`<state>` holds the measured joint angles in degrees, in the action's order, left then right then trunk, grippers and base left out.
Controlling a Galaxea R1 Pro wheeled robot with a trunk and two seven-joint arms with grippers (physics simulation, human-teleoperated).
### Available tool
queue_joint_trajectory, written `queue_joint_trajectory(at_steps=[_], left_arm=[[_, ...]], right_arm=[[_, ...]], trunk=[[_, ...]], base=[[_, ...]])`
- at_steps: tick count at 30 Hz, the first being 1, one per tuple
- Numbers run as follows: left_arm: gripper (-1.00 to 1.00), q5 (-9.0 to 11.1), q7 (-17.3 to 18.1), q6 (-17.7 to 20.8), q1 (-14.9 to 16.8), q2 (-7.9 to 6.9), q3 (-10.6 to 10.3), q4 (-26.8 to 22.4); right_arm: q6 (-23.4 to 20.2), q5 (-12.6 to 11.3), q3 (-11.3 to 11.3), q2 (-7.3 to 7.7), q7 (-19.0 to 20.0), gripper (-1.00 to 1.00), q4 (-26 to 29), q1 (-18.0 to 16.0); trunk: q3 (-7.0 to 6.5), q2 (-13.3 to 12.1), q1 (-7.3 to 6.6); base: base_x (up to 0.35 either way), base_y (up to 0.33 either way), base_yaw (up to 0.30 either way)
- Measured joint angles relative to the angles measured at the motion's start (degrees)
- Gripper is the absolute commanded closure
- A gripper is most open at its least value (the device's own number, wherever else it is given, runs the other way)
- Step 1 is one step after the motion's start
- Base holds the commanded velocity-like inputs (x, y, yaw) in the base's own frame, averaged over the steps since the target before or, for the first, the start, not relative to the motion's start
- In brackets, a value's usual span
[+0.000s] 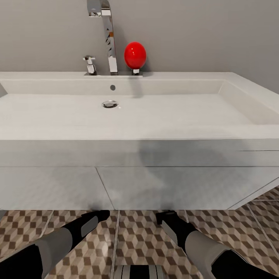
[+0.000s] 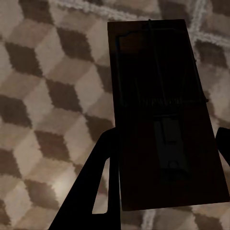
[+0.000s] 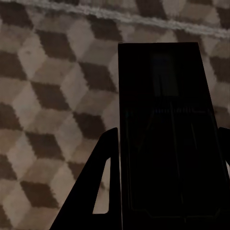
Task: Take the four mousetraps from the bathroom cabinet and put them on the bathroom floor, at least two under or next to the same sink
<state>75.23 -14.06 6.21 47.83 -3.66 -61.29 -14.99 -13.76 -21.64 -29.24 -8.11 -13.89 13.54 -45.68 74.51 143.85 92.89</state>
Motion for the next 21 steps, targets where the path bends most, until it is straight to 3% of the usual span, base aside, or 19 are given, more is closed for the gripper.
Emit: queue_joint_trajectory(at_steps=[21], left_arm=[[1.00, 0.1, 0.0, 0.0, 0.0, -0.05, 0.1, 0.0]], right_arm=[[0.2, -0.2, 0.2, 0.20, -0.3, 1.00, 1.5, 0.2]], trunk=[[0.01, 0.0, 0.01]], base=[[0.000, 0.000, 0.000]])
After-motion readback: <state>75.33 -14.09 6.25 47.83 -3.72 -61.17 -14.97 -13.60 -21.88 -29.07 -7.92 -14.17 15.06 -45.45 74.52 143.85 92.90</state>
